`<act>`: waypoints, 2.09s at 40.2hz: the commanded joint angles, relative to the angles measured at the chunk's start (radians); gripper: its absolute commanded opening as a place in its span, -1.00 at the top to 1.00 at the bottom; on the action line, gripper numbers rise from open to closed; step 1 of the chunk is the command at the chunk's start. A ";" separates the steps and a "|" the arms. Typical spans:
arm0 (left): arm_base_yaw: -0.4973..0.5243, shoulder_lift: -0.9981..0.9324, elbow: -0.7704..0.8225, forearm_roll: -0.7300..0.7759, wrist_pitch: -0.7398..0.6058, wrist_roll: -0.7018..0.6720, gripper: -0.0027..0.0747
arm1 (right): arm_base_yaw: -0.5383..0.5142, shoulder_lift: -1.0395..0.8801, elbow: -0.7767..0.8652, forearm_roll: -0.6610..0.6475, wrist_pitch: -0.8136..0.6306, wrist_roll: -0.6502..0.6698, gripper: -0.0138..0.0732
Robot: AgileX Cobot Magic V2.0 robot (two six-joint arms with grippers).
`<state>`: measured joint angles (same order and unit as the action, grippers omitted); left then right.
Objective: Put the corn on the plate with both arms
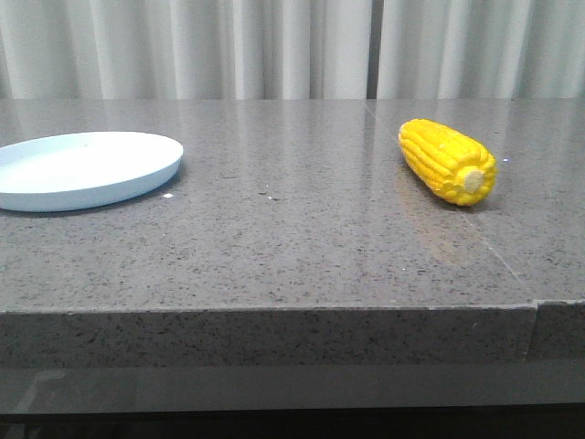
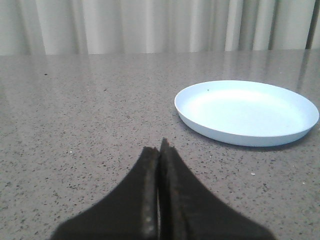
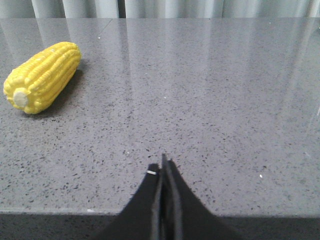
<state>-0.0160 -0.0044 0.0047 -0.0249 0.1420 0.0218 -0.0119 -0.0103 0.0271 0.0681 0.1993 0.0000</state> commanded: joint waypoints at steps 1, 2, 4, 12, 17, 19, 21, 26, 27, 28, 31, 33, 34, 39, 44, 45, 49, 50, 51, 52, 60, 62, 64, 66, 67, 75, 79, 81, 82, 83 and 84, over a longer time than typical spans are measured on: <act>0.002 -0.019 0.003 -0.008 -0.083 -0.005 0.98 | -0.005 -0.012 -0.016 0.007 -0.075 -0.011 0.84; 0.002 -0.019 0.003 -0.008 -0.083 -0.005 0.98 | -0.005 -0.012 -0.016 0.007 -0.075 -0.011 0.84; 0.002 -0.019 0.003 -0.008 -0.083 -0.005 0.98 | -0.005 -0.012 -0.016 0.007 -0.075 -0.011 0.84; 0.002 -0.019 0.003 -0.008 -0.083 -0.005 0.98 | -0.005 -0.012 -0.016 0.007 -0.075 -0.011 0.84; 0.002 -0.019 0.003 -0.008 -0.083 -0.005 0.98 | -0.005 -0.012 -0.016 0.007 -0.075 -0.011 0.84; 0.002 -0.019 0.003 -0.008 -0.083 -0.005 0.98 | -0.005 -0.012 -0.016 0.007 -0.075 -0.011 0.84; 0.002 -0.019 0.003 -0.008 -0.083 -0.005 0.98 | -0.005 -0.012 -0.016 0.007 -0.075 -0.011 0.84; 0.002 -0.019 0.003 -0.008 -0.083 -0.005 0.98 | -0.005 -0.012 -0.016 0.007 -0.075 -0.011 0.84; 0.002 -0.019 0.003 -0.008 -0.083 -0.005 0.98 | -0.005 -0.012 -0.016 0.007 -0.075 -0.011 0.84; 0.002 -0.019 0.003 -0.008 -0.083 -0.005 0.98 | -0.005 -0.012 -0.016 0.007 -0.075 -0.011 0.84; 0.002 -0.019 0.003 -0.008 -0.083 -0.005 0.98 | -0.005 -0.012 -0.016 0.007 -0.076 -0.011 0.84; 0.002 -0.019 0.003 -0.008 -0.085 -0.005 0.98 | -0.005 -0.012 -0.016 0.007 -0.076 -0.011 0.84; 0.002 -0.019 0.003 -0.008 -0.089 -0.005 0.98 | -0.005 -0.012 -0.016 0.007 -0.076 -0.011 0.84; 0.002 -0.019 0.003 -0.005 -0.120 -0.005 0.98 | -0.005 -0.012 -0.017 0.007 -0.078 -0.011 0.84; 0.002 -0.019 0.003 -0.002 -0.129 -0.005 0.98 | -0.005 -0.012 -0.017 0.007 -0.102 -0.011 0.84; 0.002 -0.019 0.003 -0.002 -0.142 -0.005 0.98 | -0.005 -0.012 -0.020 0.007 -0.112 -0.011 0.84; 0.002 -0.019 0.003 -0.005 -0.243 -0.005 0.98 | -0.005 -0.012 -0.054 0.018 -0.114 -0.010 0.84; 0.002 -0.019 0.001 -0.005 -0.280 -0.005 0.98 | -0.005 -0.012 -0.072 0.020 -0.113 -0.010 0.84; 0.002 -0.019 -0.003 -0.005 -0.332 -0.005 0.98 | -0.005 -0.012 -0.086 0.023 -0.112 -0.010 0.84; 0.002 -0.019 -0.008 -0.005 -0.369 -0.005 0.98 | -0.005 -0.012 -0.109 0.025 -0.104 -0.010 0.84; 0.000 0.029 -0.229 0.035 -0.171 -0.005 0.98 | -0.005 0.040 -0.324 0.032 0.045 -0.010 0.84; 0.000 0.063 -0.287 0.038 -0.100 -0.005 0.98 | -0.005 0.078 -0.379 0.040 0.070 -0.010 0.84; 0.000 0.106 -0.341 0.038 -0.039 -0.005 0.98 | -0.005 0.133 -0.437 0.056 0.093 -0.010 0.83; 0.000 0.162 -0.390 0.038 0.016 -0.005 0.98 | -0.005 0.187 -0.484 0.075 0.116 -0.010 0.82; 0.000 0.192 -0.414 0.040 0.041 -0.005 0.98 | -0.005 0.211 -0.503 0.087 0.124 -0.010 0.82; 0.000 0.334 -0.505 0.040 0.071 -0.005 0.98 | -0.005 0.374 -0.606 0.099 0.156 -0.010 0.82; 0.000 0.336 -0.505 0.040 0.063 -0.005 0.98 | -0.005 0.373 -0.606 0.098 0.153 -0.011 0.83; 0.000 0.336 -0.505 0.038 0.065 -0.005 0.98 | -0.005 0.373 -0.606 0.098 0.155 -0.011 0.83; 0.000 0.336 -0.505 0.038 0.067 -0.005 0.98 | -0.005 0.372 -0.606 0.098 0.156 -0.011 0.83; 0.000 0.336 -0.505 0.038 0.067 -0.005 0.97 | -0.005 0.372 -0.606 0.098 0.156 -0.011 0.83; 0.000 0.336 -0.505 0.038 0.067 -0.005 0.95 | -0.005 0.372 -0.606 0.098 0.155 -0.011 0.83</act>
<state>-0.0160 0.3158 -0.4628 0.0144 0.2775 0.0218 -0.0119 0.3490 -0.5422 0.1567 0.4285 0.0000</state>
